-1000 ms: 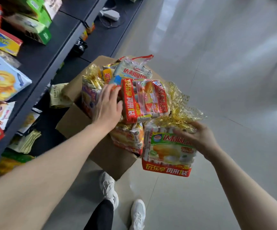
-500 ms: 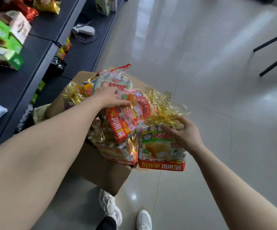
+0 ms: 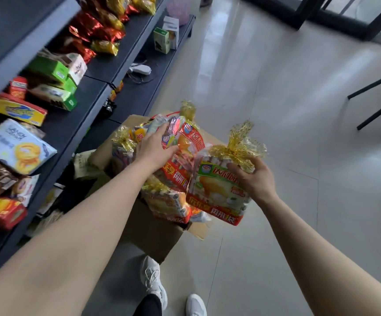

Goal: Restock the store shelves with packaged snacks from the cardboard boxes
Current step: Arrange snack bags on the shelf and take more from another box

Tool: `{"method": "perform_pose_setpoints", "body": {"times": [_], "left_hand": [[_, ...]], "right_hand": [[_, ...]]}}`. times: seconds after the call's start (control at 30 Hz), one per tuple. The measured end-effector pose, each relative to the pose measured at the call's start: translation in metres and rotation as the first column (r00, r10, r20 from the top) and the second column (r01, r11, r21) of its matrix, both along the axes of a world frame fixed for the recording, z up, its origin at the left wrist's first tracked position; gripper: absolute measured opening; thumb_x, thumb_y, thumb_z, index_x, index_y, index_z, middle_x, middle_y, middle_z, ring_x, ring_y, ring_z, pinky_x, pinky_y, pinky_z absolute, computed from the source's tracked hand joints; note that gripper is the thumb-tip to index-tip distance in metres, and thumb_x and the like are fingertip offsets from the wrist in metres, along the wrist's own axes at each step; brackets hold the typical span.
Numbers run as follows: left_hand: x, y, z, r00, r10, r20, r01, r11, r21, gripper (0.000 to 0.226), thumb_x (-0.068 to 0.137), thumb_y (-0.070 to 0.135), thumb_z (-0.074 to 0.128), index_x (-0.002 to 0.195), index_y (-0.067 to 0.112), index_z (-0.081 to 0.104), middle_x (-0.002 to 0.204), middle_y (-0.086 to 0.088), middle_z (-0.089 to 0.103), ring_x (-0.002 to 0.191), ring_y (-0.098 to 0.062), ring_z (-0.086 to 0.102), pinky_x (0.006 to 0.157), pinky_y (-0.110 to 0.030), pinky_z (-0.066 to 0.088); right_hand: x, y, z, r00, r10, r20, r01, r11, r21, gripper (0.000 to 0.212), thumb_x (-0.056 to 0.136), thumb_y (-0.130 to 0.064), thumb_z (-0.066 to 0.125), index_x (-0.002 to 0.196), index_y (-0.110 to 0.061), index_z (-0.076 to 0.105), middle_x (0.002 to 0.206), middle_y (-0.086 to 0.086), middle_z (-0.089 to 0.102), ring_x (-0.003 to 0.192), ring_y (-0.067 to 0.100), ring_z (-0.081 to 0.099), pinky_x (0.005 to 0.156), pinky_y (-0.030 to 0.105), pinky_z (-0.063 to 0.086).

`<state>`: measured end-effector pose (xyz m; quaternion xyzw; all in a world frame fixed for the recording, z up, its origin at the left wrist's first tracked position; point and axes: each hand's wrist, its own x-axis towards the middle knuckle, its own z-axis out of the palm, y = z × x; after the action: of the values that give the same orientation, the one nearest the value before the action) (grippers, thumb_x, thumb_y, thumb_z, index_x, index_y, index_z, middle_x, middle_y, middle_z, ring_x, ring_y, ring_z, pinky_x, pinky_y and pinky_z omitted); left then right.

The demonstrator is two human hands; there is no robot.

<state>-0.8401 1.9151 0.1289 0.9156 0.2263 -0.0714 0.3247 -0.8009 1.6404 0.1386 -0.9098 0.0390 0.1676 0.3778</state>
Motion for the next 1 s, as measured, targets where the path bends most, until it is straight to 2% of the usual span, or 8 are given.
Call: {"method": "perform_pose_setpoints", "body": {"times": [0.07, 0.23, 0.47, 0.57, 0.67, 0.77, 0.93, 1.0], "left_hand": [[-0.027, -0.007, 0.024, 0.998, 0.059, 0.036, -0.059, 0.998, -0.008, 0.076, 0.092, 0.047, 0.062, 0.156, 0.037, 0.022, 0.142, -0.013, 0.048, 0.128, -0.035, 0.047, 0.101, -0.045, 0.041], [-0.110, -0.020, 0.095, 0.958, 0.252, 0.139, -0.253, 0.967, -0.012, 0.073, 0.093, 0.047, 0.060, 0.154, 0.046, 0.020, 0.128, -0.015, 0.053, 0.118, -0.036, 0.052, 0.097, -0.042, 0.043], [-0.251, -0.018, 0.195, 0.865, 0.442, 0.239, -0.470, 0.880, 0.074, 0.070, 0.092, 0.053, 0.058, 0.152, 0.049, 0.021, 0.130, -0.011, 0.055, 0.116, -0.033, 0.055, 0.090, -0.039, 0.045], [-0.310, -0.017, 0.239, 0.804, 0.522, 0.286, -0.575, 0.804, 0.149, 0.067, 0.092, 0.053, 0.057, 0.151, 0.051, 0.023, 0.132, -0.007, 0.058, 0.115, -0.031, 0.057, 0.091, -0.038, 0.048], [-0.366, -0.014, 0.276, 0.739, 0.579, 0.344, -0.651, 0.746, 0.142, 0.065, 0.092, 0.053, 0.057, 0.150, 0.052, 0.026, 0.129, -0.005, 0.061, 0.108, -0.028, 0.062, 0.084, -0.035, 0.049], [-0.422, -0.008, 0.314, 0.668, 0.627, 0.402, -0.720, 0.680, 0.137, 0.063, 0.092, 0.055, 0.058, 0.148, 0.055, 0.028, 0.131, -0.001, 0.061, 0.107, -0.027, 0.063, 0.082, -0.033, 0.048], [-0.509, -0.001, 0.366, 0.588, 0.637, 0.498, -0.796, 0.566, 0.216, 0.062, 0.090, 0.059, 0.055, 0.145, 0.058, 0.026, 0.133, 0.000, 0.061, 0.113, -0.030, 0.061, 0.090, -0.039, 0.050], [-0.540, 0.001, 0.385, 0.555, 0.641, 0.529, -0.822, 0.520, 0.233, 0.060, 0.092, 0.056, 0.056, 0.145, 0.056, 0.028, 0.128, 0.002, 0.062, 0.111, -0.029, 0.061, 0.084, -0.037, 0.048]], "right_hand": [[-0.009, -0.005, 0.021, 0.997, 0.066, 0.030, -0.065, 0.998, -0.009, 0.085, 0.072, -0.073, 0.068, 0.138, -0.021, 0.055, 0.130, 0.010, 0.062, 0.113, 0.030, 0.062, 0.093, 0.052, 0.054], [-0.041, -0.008, 0.091, 0.973, 0.191, 0.127, -0.191, 0.982, -0.015, 0.060, 0.090, -0.051, 0.067, 0.138, -0.017, 0.055, 0.128, 0.012, 0.056, 0.115, 0.032, 0.058, 0.096, 0.047, 0.051], [-0.086, 0.013, 0.199, 0.861, 0.428, 0.275, -0.437, 0.899, -0.030, 0.058, 0.093, -0.048, 0.065, 0.141, -0.019, 0.055, 0.139, 0.014, 0.056, 0.125, 0.033, 0.055, 0.100, 0.039, 0.044], [-0.113, 0.036, 0.243, 0.792, 0.506, 0.342, -0.542, 0.840, 0.013, 0.053, 0.094, -0.045, 0.065, 0.140, -0.021, 0.055, 0.134, 0.016, 0.060, 0.119, 0.033, 0.058, 0.097, 0.041, 0.048], [-0.146, 0.062, 0.276, 0.745, 0.556, 0.369, -0.625, 0.775, 0.095, 0.051, 0.094, -0.042, 0.066, 0.140, -0.022, 0.055, 0.120, 0.016, 0.067, 0.102, 0.029, 0.066, 0.088, 0.043, 0.056], [-0.178, 0.094, 0.306, 0.651, 0.600, 0.465, -0.712, 0.695, 0.101, 0.058, 0.089, -0.056, 0.063, 0.138, -0.026, 0.054, 0.126, 0.011, 0.065, 0.111, 0.029, 0.063, 0.094, 0.047, 0.053], [-0.239, 0.141, 0.359, 0.485, 0.652, 0.583, -0.845, 0.521, 0.121, 0.053, 0.095, -0.054, 0.060, 0.140, -0.029, 0.053, 0.138, 0.003, 0.059, 0.126, 0.024, 0.055, 0.103, 0.049, 0.047], [-0.266, 0.157, 0.379, 0.445, 0.654, 0.612, -0.877, 0.456, 0.151, 0.054, 0.094, -0.056, 0.060, 0.140, -0.029, 0.053, 0.140, 0.001, 0.057, 0.126, 0.020, 0.054, 0.104, 0.047, 0.047]]}}
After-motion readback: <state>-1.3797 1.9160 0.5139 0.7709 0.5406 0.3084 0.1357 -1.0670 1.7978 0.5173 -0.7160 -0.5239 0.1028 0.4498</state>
